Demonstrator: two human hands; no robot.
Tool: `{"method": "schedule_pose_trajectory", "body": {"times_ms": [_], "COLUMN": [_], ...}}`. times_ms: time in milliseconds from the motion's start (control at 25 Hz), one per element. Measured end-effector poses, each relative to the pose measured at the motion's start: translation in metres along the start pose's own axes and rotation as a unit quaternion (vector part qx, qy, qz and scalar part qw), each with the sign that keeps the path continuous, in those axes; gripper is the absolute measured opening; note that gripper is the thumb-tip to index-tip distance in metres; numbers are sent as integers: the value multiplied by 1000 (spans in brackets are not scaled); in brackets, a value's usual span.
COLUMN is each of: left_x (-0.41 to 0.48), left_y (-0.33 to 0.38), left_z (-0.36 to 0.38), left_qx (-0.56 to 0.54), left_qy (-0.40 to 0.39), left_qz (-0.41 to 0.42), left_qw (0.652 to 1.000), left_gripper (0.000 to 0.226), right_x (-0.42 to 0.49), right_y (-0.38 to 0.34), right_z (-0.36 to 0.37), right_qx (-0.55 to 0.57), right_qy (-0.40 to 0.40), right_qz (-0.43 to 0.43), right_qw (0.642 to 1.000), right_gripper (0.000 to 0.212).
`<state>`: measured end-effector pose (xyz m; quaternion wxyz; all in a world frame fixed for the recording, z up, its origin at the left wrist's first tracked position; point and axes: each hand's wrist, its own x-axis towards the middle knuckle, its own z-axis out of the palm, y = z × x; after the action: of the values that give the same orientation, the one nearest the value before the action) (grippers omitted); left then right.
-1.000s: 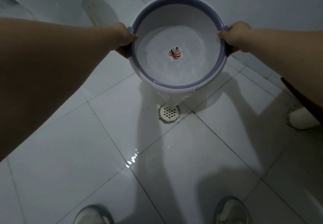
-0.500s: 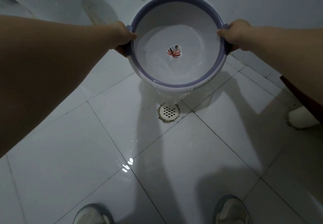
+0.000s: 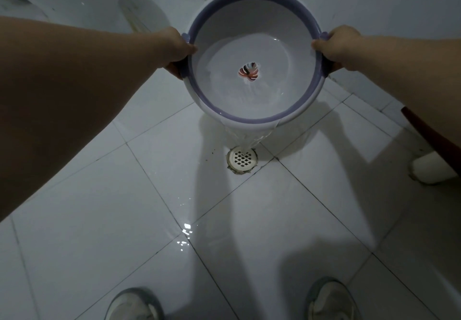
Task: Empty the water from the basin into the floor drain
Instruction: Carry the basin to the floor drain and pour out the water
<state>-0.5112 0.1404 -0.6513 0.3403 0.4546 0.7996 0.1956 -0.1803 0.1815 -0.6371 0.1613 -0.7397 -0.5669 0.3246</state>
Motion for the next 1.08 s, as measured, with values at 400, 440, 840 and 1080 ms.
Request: {"method": "schedule_pose_trajectory", "body": {"times_ms": [400, 440, 840, 1080], "left_x": [-13, -14, -12, -13], "left_y": [2, 2, -4, -5], "left_z": [-2, -1, 1, 0], "left_qx": [2, 2, -3, 4], "left_qy": [-15, -15, -16, -21], "left_qz": [-1, -2, -2, -9], "left_qw": [1000, 1000, 1000, 1000], "left_gripper": [50, 49, 45, 44], "right_x": [-3, -3, 8, 14], "right_y": [0, 0, 6, 9], "right_z": [1, 1, 9, 12], "right_qx": [3, 3, -15, -32], "right_qy": [-3, -4, -16, -18], "right_qz": [-16, -14, -15, -14], "right_qw": [1000, 1000, 1000, 999], "right_gripper": [53, 53, 52, 51]}}
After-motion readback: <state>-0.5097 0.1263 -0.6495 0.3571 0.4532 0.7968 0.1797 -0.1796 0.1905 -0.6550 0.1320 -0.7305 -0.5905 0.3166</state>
